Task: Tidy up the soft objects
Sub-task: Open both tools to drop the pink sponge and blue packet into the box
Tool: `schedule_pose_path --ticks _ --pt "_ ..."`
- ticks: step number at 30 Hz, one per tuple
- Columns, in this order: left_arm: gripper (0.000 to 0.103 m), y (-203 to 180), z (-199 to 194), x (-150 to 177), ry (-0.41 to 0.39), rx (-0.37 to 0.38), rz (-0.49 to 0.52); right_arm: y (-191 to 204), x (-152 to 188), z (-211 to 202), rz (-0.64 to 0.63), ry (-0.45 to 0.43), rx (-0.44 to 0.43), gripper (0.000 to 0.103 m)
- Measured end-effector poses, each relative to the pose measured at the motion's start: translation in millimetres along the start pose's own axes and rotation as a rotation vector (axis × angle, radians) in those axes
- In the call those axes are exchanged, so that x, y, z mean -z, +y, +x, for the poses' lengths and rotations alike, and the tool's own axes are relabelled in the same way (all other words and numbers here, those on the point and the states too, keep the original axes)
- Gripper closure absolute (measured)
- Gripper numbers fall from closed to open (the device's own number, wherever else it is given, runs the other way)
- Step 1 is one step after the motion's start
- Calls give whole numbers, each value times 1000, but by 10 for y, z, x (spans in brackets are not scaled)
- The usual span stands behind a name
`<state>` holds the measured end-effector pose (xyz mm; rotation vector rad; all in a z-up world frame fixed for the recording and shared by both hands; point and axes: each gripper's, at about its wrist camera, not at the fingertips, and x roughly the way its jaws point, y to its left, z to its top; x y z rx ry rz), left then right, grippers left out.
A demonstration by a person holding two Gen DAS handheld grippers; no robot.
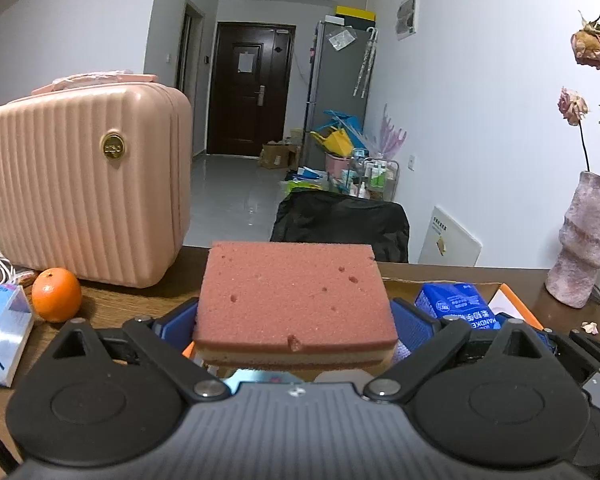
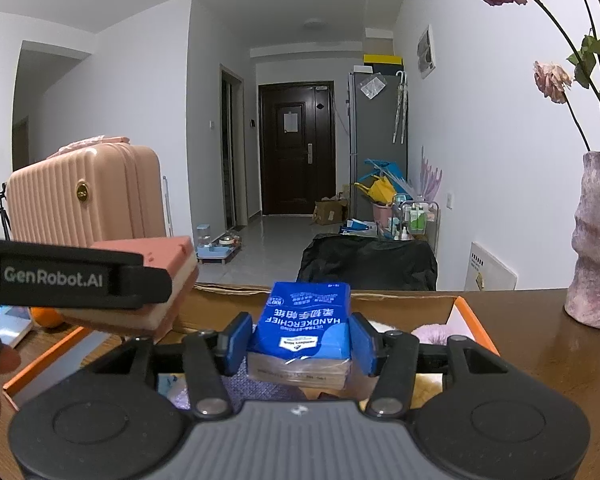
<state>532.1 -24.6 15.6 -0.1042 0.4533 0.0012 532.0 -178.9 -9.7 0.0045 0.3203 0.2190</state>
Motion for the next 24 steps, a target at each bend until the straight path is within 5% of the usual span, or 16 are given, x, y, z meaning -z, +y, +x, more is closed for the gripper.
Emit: schedule_pose_path --ticks 11,24 --pt "0 120 -34 -21 -11 -27 3 -50 -52 -151 22 -50 43 0" --pt "0 118 -228 -2 -53 -49 12 -75 -53 -303 19 -71 43 0"
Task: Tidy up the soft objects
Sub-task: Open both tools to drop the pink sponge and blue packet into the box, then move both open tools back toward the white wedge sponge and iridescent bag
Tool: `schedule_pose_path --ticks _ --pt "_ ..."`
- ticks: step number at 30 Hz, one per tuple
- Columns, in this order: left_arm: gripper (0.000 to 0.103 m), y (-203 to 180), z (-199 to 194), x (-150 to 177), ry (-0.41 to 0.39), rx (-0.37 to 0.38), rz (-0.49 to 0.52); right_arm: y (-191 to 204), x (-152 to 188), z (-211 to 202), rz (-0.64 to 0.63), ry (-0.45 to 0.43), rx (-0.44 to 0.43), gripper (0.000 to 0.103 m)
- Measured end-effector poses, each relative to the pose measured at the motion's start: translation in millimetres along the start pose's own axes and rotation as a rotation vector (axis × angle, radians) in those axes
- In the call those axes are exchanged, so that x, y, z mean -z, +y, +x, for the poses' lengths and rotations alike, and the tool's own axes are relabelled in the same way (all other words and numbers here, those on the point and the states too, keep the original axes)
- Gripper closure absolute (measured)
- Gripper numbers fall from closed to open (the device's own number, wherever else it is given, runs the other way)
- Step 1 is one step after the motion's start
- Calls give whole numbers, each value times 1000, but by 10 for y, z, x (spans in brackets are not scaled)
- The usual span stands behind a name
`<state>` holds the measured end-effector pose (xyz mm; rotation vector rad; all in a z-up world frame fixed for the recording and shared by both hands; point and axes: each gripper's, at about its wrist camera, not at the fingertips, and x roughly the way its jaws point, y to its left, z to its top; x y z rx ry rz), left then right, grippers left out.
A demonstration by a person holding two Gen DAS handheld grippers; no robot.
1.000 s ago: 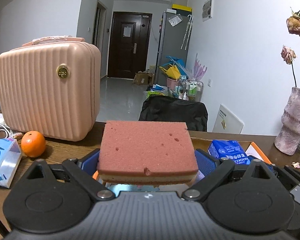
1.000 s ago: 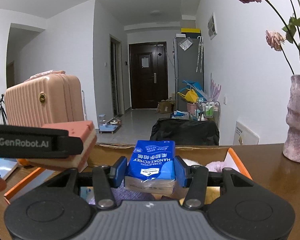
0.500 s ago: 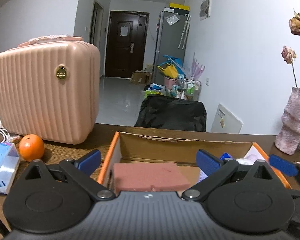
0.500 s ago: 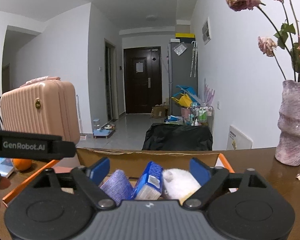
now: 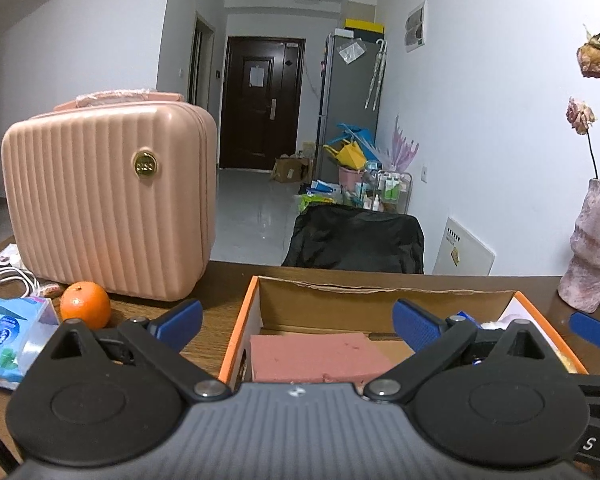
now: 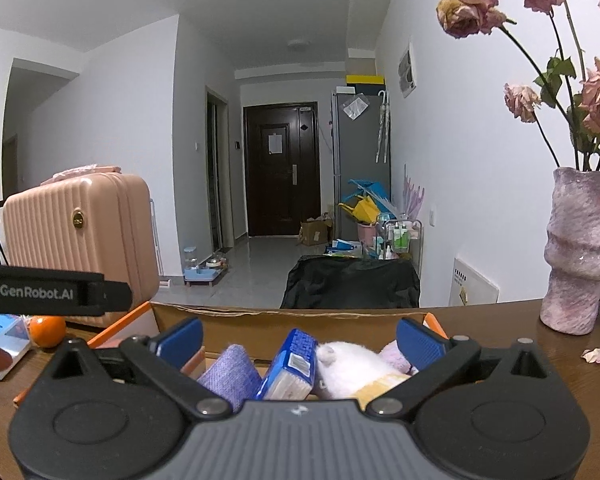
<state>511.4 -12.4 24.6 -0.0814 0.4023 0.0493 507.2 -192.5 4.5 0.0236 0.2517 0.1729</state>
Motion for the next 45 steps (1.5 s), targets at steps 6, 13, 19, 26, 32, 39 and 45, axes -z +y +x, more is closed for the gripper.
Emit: schedule_pose_path --ticks 6,13,19,26,32,39,45 --pt "0 32 -174 37 -22 -13 8 17 42 -178 -9 -8 -6 0" --pt "0 112 -422 111 -49 -45 6 56 119 -433 -18 -5 -27 0" --pt "0 145 -655 211 -60 -57 13 96 218 -689 -25 1 -37 0" --pt "0 217 -889 345 -54 -60 15 165 335 -946 -36 9 -43 0" --pt "0 298 -1057 454 -45 -60 18 201 418 -1123 -46 24 -47 0" --pt "0 354 -1269 611 -35 -61 32 247 496 -1319 -48 35 -57 0" --pt "0 410 -1477 721 -28 -61 26 262 549 -1451 -52 49 -64 0"
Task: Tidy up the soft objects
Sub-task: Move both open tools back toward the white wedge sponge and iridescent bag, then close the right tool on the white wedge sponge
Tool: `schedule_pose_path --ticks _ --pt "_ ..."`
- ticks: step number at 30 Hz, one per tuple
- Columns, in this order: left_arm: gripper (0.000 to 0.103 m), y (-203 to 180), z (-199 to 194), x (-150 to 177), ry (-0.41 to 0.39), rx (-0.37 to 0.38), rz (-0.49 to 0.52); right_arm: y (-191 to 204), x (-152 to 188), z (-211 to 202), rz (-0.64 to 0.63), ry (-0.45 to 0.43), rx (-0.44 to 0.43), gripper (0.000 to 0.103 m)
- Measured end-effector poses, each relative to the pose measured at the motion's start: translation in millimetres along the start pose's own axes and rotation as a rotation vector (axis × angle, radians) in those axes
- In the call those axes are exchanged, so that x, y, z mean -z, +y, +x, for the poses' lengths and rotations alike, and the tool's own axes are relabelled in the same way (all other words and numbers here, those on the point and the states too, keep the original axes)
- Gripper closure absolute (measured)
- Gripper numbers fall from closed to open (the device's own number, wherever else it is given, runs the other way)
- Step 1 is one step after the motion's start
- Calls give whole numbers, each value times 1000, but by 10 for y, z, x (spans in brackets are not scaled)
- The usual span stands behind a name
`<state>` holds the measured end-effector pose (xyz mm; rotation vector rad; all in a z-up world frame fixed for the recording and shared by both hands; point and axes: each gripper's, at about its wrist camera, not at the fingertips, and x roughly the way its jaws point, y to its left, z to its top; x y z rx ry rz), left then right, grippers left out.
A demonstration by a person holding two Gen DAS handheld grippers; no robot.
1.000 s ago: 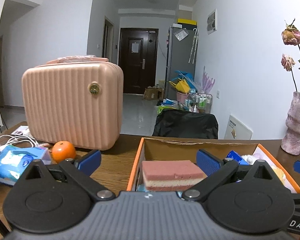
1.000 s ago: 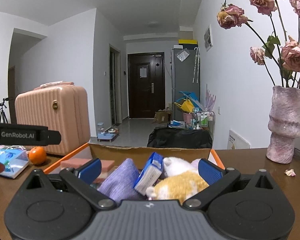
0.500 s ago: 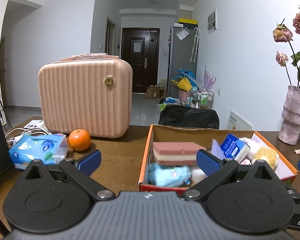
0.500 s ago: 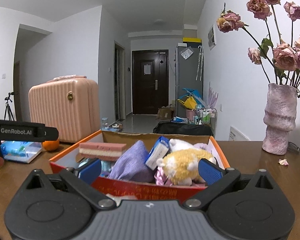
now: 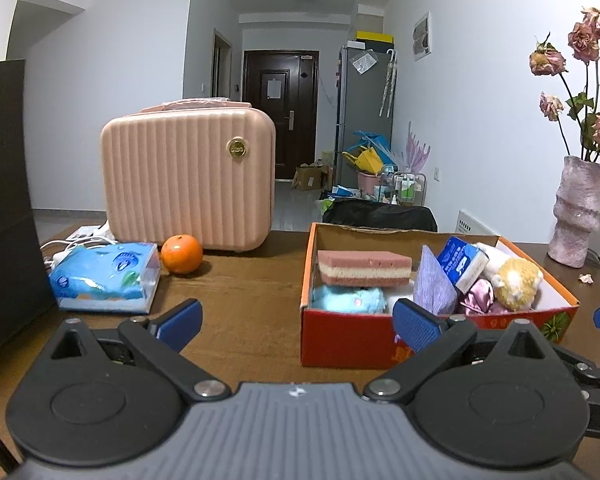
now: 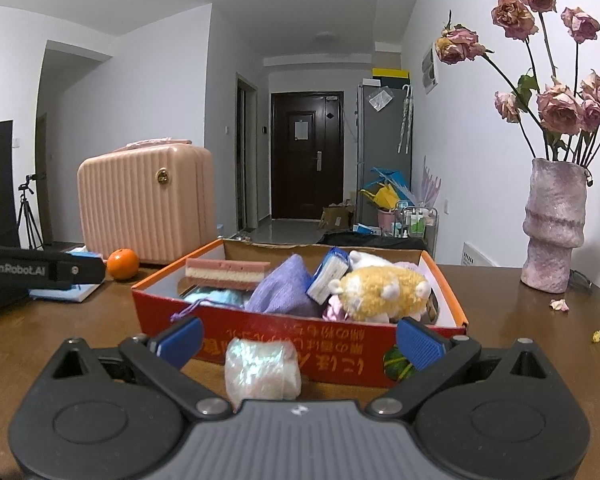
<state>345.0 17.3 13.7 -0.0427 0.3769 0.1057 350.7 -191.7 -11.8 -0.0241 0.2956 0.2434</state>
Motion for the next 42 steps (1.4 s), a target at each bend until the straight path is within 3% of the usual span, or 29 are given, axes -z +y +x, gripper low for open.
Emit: schedule_pose_path --ticks 10,19,30,34,42 --pt "0 110 -295 246 32 11 0 53 147 -230 -3 21 0 0" --pt "0 125 -337 307 50 22 10 94 204 -244 -11 50 1 0" --pt "0 162 -247 356 90 34 12 171 299 24 -17 174 -22 0" --pt "0 191 -204 376 105 33 16 213 301 120 -13 196 -42 2" --pt "0 288 -111 403 138 28 12 312 330 332 -26 267 -65 22"
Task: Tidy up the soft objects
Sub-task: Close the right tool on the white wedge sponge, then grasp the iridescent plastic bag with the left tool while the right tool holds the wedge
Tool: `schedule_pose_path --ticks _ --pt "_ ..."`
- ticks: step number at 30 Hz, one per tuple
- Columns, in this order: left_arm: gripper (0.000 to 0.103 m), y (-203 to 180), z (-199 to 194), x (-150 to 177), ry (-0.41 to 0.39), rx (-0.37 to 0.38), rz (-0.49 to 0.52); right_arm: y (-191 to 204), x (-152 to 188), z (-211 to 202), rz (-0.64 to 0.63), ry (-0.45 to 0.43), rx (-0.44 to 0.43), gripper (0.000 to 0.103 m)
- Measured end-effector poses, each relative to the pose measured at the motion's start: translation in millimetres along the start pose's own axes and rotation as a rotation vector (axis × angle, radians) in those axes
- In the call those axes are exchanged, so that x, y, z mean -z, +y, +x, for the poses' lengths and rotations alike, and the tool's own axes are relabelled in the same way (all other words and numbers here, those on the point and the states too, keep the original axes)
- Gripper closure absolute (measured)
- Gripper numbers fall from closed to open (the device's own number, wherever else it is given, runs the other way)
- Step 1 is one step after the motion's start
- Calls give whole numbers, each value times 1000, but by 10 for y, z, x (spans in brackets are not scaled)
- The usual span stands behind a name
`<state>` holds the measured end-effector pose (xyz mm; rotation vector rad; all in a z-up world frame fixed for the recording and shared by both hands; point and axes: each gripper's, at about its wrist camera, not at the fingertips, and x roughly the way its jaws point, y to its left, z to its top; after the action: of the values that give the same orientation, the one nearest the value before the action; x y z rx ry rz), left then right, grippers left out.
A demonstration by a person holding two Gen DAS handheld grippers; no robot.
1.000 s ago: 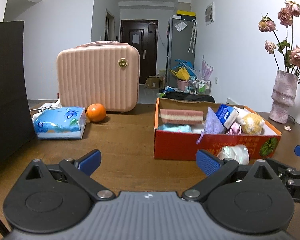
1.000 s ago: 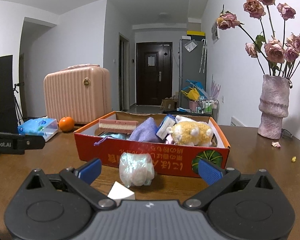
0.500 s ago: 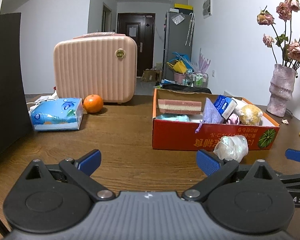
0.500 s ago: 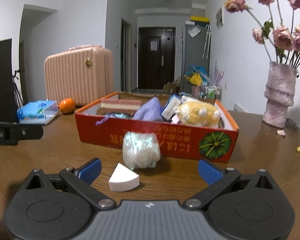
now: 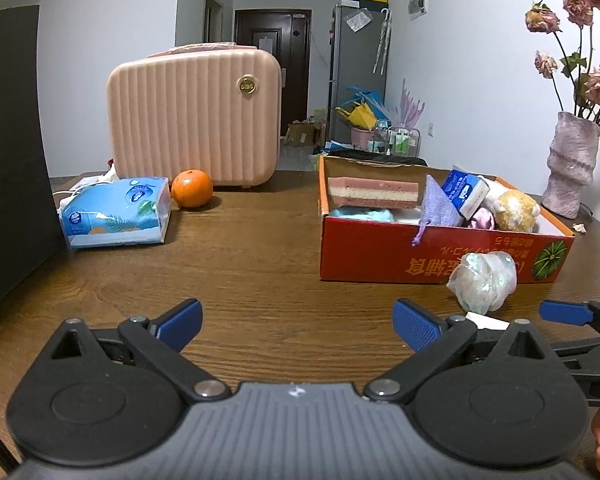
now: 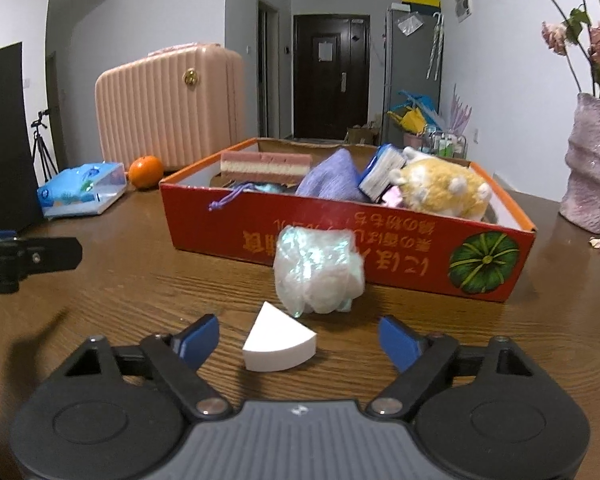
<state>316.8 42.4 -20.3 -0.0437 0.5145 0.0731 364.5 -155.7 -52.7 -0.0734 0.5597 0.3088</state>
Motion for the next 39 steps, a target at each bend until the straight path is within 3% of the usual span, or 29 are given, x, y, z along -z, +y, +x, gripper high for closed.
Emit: schedule_pose_path --ticks 4,12,18,39 --pt "0 33 16 -4 8 -1 -10 20 -11 88 3 28 -9 28" --pt "0 28 21 -3 9 2 -10 51 -4 194 0 69 -30 60" --pt "0 25 36 2 16 2 -9 48 -1 190 5 65 -37 69" --pt "0 37 117 20 27 -54 -21 19 -21 -114 4 -77 -76 78"
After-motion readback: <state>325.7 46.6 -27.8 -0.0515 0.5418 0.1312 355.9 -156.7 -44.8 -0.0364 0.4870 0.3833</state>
